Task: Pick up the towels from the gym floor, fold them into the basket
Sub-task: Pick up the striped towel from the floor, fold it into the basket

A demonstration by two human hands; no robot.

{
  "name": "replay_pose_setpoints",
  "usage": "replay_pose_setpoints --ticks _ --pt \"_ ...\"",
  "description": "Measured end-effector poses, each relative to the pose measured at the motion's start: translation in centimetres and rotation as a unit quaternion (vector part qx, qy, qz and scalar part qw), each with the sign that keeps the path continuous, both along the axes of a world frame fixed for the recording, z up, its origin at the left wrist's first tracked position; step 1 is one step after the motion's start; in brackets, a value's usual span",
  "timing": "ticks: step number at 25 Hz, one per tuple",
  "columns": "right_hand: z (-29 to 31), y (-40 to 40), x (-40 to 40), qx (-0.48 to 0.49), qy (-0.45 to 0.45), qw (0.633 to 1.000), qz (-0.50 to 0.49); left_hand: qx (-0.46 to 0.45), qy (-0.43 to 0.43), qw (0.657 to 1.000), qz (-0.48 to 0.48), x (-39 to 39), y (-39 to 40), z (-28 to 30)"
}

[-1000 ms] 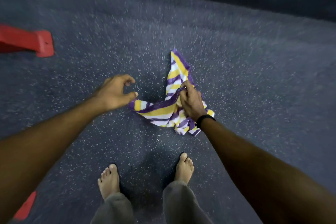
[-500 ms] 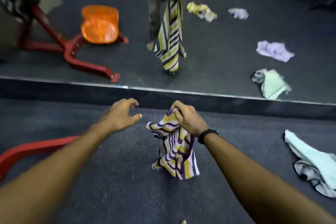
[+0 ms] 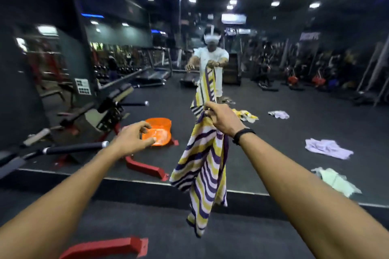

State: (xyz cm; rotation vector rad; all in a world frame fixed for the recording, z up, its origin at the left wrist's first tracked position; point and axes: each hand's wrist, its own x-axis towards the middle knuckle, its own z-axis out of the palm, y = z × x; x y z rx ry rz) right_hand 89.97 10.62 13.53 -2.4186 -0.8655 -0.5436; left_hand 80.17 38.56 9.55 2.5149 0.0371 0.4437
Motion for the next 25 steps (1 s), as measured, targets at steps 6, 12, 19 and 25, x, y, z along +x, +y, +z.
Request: replay_pose_setpoints --ticks 6,12,19,25 --pt "5.4 5.4 -10.9 -0.005 -0.073 0.993 0.089 0.025 -0.02 0.995 0.096 -16.5 4.1 5.5" --pt "6.5 12.8 -23.7 -0.013 -0.045 0.977 0.209 0.033 0.016 0.982 0.184 -35.5 6.9 7.1" --pt "7.9 23.3 -40.1 -0.007 0.005 0.905 0.426 -0.016 0.031 0.975 0.222 -52.7 10.3 9.1" --pt "8.8 32.2 -54.2 0.004 0.07 0.816 0.574 -0.109 -0.018 0.98 0.166 -63.6 13.1 9.8"
